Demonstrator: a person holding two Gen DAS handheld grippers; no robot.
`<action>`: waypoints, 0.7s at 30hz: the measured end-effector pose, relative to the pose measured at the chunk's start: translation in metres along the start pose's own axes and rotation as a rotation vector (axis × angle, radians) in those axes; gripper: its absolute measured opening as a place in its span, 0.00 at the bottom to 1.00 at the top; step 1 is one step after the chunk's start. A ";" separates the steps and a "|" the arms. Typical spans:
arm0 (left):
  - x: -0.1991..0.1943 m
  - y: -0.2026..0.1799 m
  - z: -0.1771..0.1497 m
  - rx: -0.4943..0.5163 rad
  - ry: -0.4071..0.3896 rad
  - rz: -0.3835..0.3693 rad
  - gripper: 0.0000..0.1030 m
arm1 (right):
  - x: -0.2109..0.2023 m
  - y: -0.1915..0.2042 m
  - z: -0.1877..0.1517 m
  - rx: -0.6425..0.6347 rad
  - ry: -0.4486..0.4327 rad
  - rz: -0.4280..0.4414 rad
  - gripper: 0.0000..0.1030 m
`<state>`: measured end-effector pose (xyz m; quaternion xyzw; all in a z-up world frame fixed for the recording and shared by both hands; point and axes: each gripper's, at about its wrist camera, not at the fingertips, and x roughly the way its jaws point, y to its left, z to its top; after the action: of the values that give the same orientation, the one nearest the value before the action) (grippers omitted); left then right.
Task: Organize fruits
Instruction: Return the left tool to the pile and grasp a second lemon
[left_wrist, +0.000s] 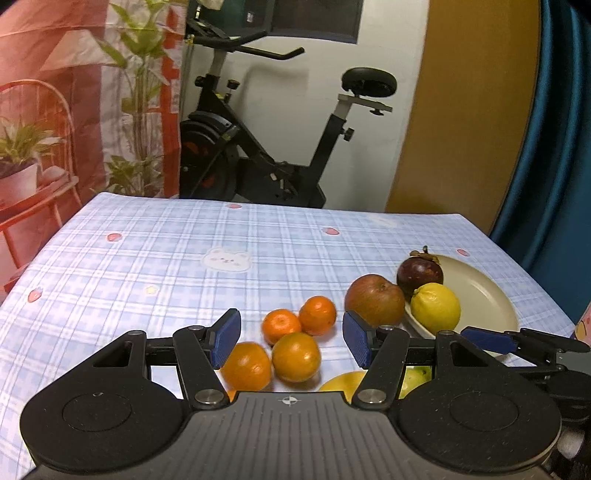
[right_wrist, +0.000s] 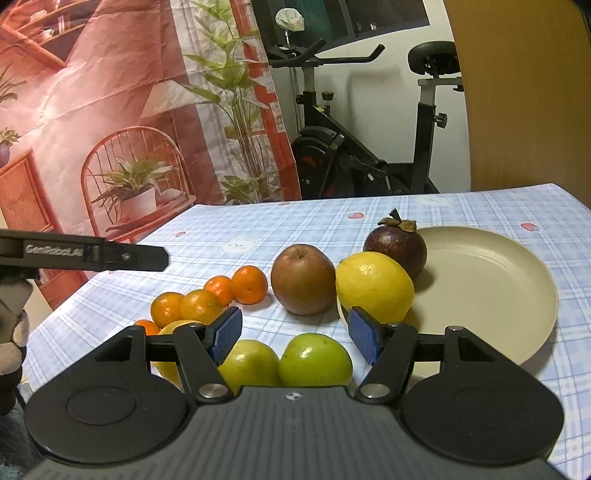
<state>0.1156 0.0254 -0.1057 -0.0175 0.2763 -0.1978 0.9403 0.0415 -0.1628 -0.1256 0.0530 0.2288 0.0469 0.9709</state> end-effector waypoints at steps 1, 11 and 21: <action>-0.002 0.001 -0.002 -0.003 -0.006 0.000 0.62 | 0.001 -0.001 0.000 0.002 0.003 0.000 0.65; 0.003 0.007 -0.007 -0.063 -0.001 -0.022 0.62 | 0.000 0.000 -0.001 -0.024 -0.003 -0.017 0.68; 0.007 0.011 -0.009 -0.100 0.000 -0.023 0.62 | -0.001 -0.003 -0.004 -0.018 -0.027 -0.007 0.68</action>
<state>0.1202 0.0333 -0.1184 -0.0674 0.2857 -0.1945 0.9359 0.0391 -0.1657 -0.1286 0.0442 0.2157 0.0446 0.9744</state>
